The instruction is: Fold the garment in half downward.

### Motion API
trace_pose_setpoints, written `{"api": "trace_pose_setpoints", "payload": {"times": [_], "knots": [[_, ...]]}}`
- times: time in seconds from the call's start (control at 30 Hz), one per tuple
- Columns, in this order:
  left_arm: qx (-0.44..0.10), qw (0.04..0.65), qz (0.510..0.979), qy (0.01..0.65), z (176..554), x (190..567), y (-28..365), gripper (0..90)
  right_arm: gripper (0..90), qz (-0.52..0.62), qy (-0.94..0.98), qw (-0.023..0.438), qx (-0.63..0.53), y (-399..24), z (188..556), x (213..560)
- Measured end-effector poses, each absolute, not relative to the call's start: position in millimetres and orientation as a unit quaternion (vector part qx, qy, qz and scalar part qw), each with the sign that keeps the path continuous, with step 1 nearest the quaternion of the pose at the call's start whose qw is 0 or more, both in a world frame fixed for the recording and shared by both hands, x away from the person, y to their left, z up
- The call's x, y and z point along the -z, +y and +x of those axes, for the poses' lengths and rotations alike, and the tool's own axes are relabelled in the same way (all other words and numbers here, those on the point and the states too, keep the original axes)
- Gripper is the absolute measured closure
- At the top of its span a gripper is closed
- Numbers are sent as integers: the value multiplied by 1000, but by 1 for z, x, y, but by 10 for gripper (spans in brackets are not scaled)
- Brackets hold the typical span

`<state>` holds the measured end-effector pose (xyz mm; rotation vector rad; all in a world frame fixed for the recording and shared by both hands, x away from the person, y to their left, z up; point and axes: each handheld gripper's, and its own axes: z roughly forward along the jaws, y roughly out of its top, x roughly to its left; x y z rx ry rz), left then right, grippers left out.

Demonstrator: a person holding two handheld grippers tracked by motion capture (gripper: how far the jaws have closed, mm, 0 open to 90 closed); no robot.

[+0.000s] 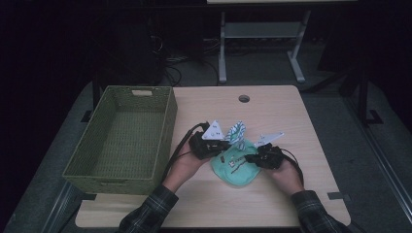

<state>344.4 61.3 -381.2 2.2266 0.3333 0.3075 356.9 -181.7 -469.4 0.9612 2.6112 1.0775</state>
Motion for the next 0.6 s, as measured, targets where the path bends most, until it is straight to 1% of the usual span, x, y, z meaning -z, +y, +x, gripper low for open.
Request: {"api": "trace_pose_setpoints", "payload": {"times": [0.17,0.3,0.5,0.6], "knots": [[-107,423,892,118,335,389,49,867,900,323,870,80,-364,-181,359,470],[-99,412,900,102,328,397,37,867,900,322,872,85,-359,-184,358,469],[-95,402,906,89,324,404,29,867,900,331,865,106,-363,-210,347,455],[-93,400,908,87,324,406,29,867,900,333,862,106,-367,-222,336,451]]}}
